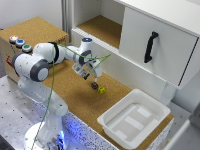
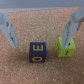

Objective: Place the purple block on top of the yellow block

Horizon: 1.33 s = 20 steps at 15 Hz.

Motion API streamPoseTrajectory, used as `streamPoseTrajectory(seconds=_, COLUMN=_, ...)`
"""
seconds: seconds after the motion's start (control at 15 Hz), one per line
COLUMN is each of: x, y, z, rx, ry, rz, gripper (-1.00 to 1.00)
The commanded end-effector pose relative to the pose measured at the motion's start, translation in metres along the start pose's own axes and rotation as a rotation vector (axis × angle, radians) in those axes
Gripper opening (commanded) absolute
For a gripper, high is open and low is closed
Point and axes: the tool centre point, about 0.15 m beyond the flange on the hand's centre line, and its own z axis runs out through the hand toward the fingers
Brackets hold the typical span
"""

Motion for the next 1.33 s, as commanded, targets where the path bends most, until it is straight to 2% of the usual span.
streamPoseTrajectory(seconds=0.0, x=0.012, y=0.001, z=0.055, rx=0.008, ry=-0.017, rz=-0.032, gripper=1.00)
streamPoseTrajectory(seconds=0.53, x=0.027, y=-0.011, z=0.072, rx=0.046, ry=-0.013, rz=-0.012, gripper=1.00)
streamPoseTrajectory(seconds=0.6, x=0.029, y=-0.011, z=0.071, rx=0.038, ry=0.003, rz=-0.003, gripper=-1.00)
streamPoseTrajectory(seconds=1.27, x=0.029, y=-0.012, z=0.065, rx=0.035, ry=0.021, rz=-0.003, gripper=-1.00)
